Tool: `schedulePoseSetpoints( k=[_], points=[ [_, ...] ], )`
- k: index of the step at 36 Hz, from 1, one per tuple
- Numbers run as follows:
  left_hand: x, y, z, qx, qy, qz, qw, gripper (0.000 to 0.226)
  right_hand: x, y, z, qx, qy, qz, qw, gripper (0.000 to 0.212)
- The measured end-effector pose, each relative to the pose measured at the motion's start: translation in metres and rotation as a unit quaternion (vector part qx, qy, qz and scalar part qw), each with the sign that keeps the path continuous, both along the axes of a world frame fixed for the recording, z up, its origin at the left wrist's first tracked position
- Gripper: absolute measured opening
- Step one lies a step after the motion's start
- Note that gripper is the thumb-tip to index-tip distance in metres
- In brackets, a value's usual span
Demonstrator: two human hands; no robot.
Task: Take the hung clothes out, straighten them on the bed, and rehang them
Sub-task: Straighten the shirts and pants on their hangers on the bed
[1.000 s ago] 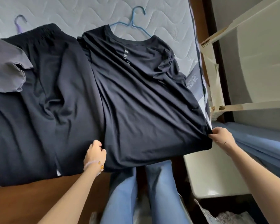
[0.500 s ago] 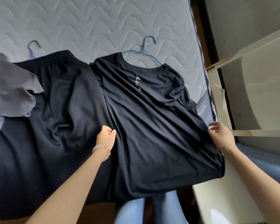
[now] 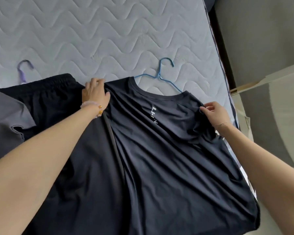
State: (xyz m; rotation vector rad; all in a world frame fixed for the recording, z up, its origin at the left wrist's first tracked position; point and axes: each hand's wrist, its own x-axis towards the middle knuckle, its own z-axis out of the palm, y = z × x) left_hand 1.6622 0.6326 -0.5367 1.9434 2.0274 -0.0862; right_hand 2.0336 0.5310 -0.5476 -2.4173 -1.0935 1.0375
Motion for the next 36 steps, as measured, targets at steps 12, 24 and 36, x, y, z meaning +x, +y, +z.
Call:
schedulePoseSetpoints(
  k=[12,24,36],
  points=[
    [0.038,0.041,-0.010,-0.048,-0.066,-0.008,0.997,0.031,0.033,-0.039,-0.005,-0.067,0.066,0.009,0.996,0.008],
    [0.058,0.083,-0.008,0.024,-0.179,0.166,0.969,0.030,0.092,0.066,0.013,0.017,-0.082,-0.067,0.994,0.033],
    [0.093,0.122,-0.009,0.012,-0.212,0.174,0.962,0.024,0.068,0.073,0.018,0.084,-0.232,0.131,0.960,0.040]
  ],
)
